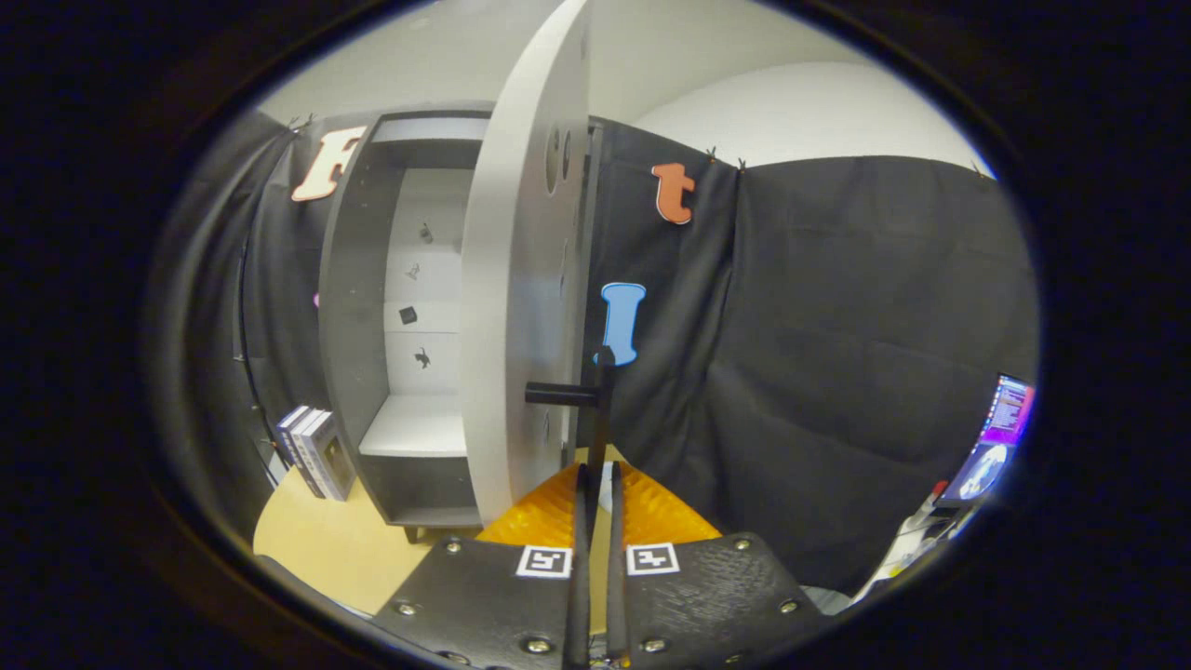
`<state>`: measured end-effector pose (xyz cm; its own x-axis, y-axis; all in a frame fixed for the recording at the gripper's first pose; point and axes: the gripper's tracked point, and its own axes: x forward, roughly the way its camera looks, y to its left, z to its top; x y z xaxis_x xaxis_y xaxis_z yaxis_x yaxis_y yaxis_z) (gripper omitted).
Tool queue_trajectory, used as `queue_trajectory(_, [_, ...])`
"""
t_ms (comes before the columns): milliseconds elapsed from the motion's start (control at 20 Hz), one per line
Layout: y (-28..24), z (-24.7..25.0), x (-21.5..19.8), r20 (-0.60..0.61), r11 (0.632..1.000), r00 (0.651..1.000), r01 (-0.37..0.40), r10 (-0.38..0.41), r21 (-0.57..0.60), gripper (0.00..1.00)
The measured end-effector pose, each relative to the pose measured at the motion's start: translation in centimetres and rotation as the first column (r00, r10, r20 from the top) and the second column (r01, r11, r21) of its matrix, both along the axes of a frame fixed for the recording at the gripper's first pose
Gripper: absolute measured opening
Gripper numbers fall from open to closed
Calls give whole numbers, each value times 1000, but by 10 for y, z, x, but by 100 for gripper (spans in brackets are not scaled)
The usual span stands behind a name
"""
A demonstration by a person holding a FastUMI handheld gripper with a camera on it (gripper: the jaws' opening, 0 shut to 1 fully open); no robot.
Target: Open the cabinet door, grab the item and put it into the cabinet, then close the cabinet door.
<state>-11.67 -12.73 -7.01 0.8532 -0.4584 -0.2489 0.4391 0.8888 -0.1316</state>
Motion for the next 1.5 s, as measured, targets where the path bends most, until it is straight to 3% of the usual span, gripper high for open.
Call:
queue_trajectory(200, [-13, -1, -14, -12, 999, 999, 31, -31, -17, 7])
queue_trajectory(600, [-54, 2, -54, -23, 983, 985, 169, -172, -76, 7])
queue_trajectory(850, [-54, 5, -57, -4, 972, 977, 209, -211, -110, 7])
queue_trajectory(1100, [-29, 0, -66, -5, 984, 990, 143, -144, -104, 7])
queue_trajectory(1500, [33, -78, -11, -140, 998, 988, -66, 67, 12, 11])
